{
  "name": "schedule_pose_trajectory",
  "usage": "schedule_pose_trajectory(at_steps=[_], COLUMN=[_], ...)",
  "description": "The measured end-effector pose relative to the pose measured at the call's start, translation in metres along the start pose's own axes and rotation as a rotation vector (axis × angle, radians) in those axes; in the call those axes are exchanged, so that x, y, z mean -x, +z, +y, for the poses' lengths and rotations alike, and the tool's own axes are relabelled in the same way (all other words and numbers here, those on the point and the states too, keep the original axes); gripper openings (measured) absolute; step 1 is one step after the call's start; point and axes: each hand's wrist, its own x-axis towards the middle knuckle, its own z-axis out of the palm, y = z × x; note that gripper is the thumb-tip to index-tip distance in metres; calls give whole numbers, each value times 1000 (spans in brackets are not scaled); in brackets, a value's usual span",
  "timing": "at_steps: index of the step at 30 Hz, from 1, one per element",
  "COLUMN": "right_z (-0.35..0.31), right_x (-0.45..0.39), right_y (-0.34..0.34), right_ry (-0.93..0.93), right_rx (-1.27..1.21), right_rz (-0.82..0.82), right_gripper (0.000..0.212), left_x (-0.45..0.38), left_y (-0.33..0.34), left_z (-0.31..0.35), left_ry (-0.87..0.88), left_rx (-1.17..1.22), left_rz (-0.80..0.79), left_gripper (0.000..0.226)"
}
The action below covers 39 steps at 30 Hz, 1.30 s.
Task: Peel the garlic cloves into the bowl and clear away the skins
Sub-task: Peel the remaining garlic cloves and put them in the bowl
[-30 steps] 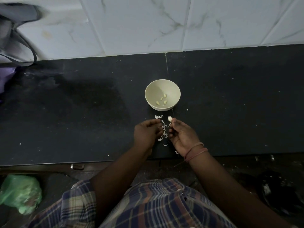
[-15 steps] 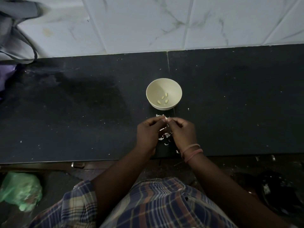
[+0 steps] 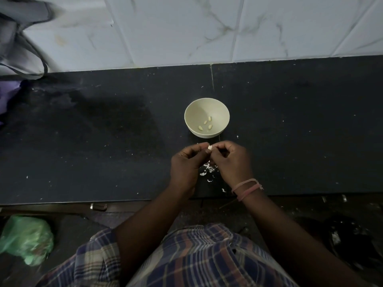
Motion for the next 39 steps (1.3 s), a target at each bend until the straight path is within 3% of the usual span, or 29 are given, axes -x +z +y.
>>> schedule_pose_trajectory(at_steps=[27, 39], right_z=[-17, -21], right_x=[8, 9], right_y=[-5, 17], right_ry=[66, 45], right_rx=[-89, 22], right_rz=[-41, 84], right_gripper=[6, 4], left_x=[7, -4], left_y=[-3, -19], left_z=[7, 14], left_ry=[46, 15], left_rx=[-39, -97], left_rz=[-22, -89], left_gripper=[14, 19])
